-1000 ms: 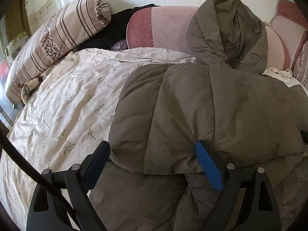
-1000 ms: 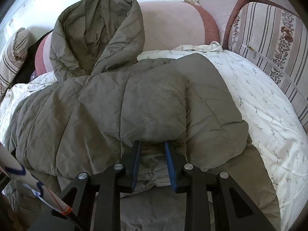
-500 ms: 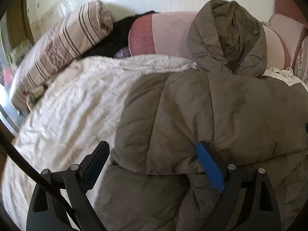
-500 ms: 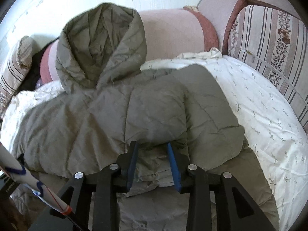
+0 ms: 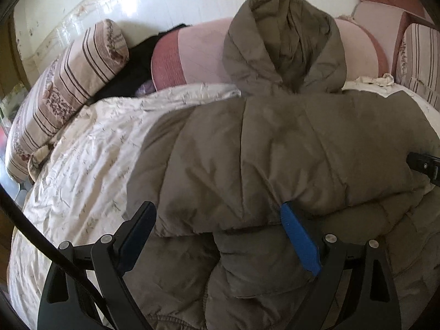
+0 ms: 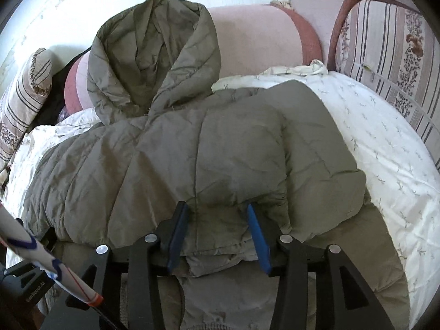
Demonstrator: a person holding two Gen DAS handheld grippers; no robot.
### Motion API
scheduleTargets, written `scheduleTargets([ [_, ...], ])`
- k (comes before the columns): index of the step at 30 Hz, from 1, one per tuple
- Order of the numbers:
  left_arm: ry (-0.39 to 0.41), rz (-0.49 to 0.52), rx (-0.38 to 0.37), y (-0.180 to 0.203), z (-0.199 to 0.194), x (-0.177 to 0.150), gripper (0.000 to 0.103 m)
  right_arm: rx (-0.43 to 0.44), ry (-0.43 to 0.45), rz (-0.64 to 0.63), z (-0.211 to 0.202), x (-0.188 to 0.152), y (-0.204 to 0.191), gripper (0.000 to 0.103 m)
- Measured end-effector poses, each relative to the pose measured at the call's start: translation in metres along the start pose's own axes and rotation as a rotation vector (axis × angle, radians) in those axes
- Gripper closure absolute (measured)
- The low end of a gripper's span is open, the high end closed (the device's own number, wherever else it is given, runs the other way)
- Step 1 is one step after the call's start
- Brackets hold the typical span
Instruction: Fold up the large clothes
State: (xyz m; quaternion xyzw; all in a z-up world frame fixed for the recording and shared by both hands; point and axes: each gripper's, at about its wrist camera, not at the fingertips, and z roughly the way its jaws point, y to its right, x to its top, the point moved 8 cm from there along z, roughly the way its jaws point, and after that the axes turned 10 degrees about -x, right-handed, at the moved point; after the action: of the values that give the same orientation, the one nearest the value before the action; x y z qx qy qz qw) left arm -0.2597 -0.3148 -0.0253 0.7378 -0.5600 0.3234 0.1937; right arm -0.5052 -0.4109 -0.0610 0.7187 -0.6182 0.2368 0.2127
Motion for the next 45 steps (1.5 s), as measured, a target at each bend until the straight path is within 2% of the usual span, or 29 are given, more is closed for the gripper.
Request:
scheduleTargets([
  [6, -0.022, -0.026, -0.017, -0.003, 0.004, -0.004, 0.011, -0.012, 0.010, -0.017, -0.002, 0.000, -0.002, 0.052],
  [9, -0.004, -0.021, -0.008, -0.003, 0.000, -0.003, 0.011, 0.015, 0.050, 0.022, -0.015, 0.007, 0.003, 0.052],
  [13, 0.048, -0.011, 0.009, -0.002, -0.011, 0.003, 0.011, -0.034, 0.116, 0.060, -0.026, 0.018, 0.020, 0.052],
  [17, 0.098, 0.005, 0.007, 0.003, -0.022, 0.008, 0.011, -0.049, 0.062, 0.091, -0.011, 0.016, 0.031, 0.052],
  [20, 0.107, 0.016, 0.008, 0.005, -0.023, 0.009, 0.011, -0.028, -0.043, 0.097, 0.013, 0.003, 0.029, 0.051],
  [31, 0.089, 0.012, 0.010, 0.003, -0.018, 0.007, 0.011, -0.035, -0.051, 0.089, 0.014, 0.001, 0.030, 0.049],
  [33, 0.089, 0.011, 0.011, 0.003, -0.018, 0.007, 0.012, -0.056, -0.031, 0.087, 0.007, 0.003, 0.030, 0.049],
  [36, 0.089, 0.012, 0.012, 0.002, -0.017, 0.007, 0.011, -0.083, 0.070, 0.071, -0.015, 0.011, 0.028, 0.049],
  [38, 0.089, 0.012, 0.013, 0.002, -0.017, 0.006, 0.011, -0.081, 0.140, 0.045, -0.029, 0.018, 0.022, 0.049],
  [40, 0.088, 0.009, 0.014, 0.001, -0.017, 0.006, 0.011, -0.053, 0.157, 0.025, -0.033, 0.018, 0.015, 0.049],
  [42, 0.086, 0.008, 0.014, 0.000, -0.016, 0.006, 0.011, -0.038, 0.130, 0.014, -0.027, 0.015, 0.011, 0.049],
  [45, 0.082, 0.005, 0.014, 0.000, -0.016, 0.005, 0.012, -0.024, 0.028, 0.010, -0.005, 0.004, 0.007, 0.048],
])
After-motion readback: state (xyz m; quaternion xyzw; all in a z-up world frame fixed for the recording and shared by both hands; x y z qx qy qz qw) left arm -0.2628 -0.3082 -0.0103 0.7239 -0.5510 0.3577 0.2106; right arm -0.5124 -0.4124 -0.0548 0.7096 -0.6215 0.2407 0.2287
